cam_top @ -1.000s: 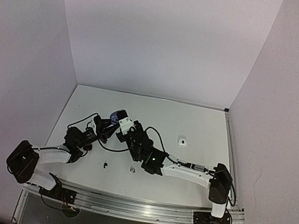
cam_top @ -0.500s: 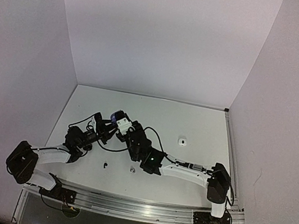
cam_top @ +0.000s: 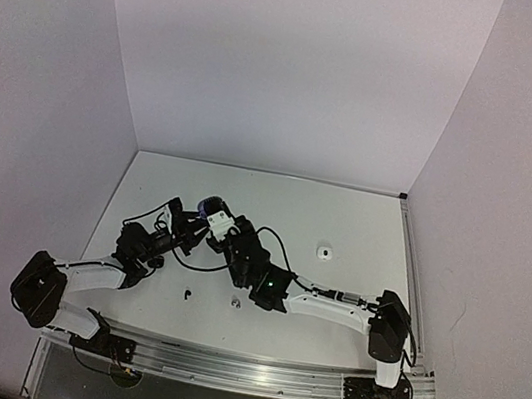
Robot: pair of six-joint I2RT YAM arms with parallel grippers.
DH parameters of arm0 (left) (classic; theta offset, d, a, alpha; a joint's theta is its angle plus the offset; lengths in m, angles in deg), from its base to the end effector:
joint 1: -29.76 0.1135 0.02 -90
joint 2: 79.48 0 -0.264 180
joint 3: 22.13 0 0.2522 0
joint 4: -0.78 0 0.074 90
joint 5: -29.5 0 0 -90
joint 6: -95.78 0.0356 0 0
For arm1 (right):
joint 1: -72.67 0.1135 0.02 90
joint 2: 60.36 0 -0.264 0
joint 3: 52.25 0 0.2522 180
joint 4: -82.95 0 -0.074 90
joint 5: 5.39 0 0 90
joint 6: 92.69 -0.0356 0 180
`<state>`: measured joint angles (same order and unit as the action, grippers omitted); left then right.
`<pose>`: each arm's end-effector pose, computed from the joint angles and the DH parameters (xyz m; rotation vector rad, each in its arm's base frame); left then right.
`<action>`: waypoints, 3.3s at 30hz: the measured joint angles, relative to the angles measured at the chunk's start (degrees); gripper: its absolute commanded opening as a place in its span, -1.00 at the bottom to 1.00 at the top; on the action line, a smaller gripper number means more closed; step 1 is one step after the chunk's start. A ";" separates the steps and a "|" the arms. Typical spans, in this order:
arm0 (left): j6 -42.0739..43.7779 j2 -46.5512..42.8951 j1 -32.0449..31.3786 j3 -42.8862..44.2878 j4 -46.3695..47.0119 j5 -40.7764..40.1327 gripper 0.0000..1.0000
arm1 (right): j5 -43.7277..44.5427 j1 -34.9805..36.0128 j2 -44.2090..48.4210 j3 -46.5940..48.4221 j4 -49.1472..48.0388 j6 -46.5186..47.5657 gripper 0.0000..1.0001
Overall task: Insert the wireless bluetooth earbuds into the charging case
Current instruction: Insert the right earbud into the right side groove of the charging case, then adjust the right earbud in the right side groove of the charging case.
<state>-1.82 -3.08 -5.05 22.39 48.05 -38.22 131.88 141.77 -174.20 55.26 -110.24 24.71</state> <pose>0.2182 -0.1682 0.2653 0.6480 1.2139 -0.8770 0.1938 0.4343 0.3389 -0.5577 1.3813 -0.0102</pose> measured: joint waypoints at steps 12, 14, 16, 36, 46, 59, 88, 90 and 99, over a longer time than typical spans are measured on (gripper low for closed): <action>0.00 0.00 0.05 0.04 -2.30 0.06 -1.00 | -0.77 0.00 0.00 -0.72 1.65 0.35 -0.90; 0.00 -0.02 0.10 0.04 -2.92 0.06 -1.00 | -0.81 -0.02 0.04 -0.90 2.00 -0.07 -0.81; -0.02 -0.03 0.11 0.10 -3.74 0.05 -1.00 | -0.95 -0.07 0.05 -0.98 2.82 -0.52 -0.76; -0.57 -1.99 0.79 1.89 -4.57 -0.46 -1.00 | -3.13 -0.29 1.83 -1.77 12.56 -7.70 -0.38; -0.29 -2.64 0.79 1.91 -5.73 0.08 -1.00 | -9.60 -2.63 7.46 -3.04 19.73 -15.74 -0.10; 1.73 -3.72 1.03 2.25 -12.97 2.10 -1.00 | -25.18 -9.47 12.12 5.56 38.73 -32.84 0.30; 1.67 -3.72 1.07 2.89 -13.67 4.71 -1.00 | -36.85 -11.64 6.47 11.86 44.69 -34.75 0.19; 1.66 -3.72 1.07 2.89 -13.67 4.73 -1.00 | -36.88 -11.80 6.47 11.92 44.66 -34.75 0.19; 1.64 -3.72 1.07 2.89 -13.67 4.74 -1.00 | -36.95 -12.27 6.47 11.92 44.69 -35.08 0.18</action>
<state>-0.18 -6.80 -3.98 25.28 34.37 -33.47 94.93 129.50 -167.73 67.18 -65.55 -10.37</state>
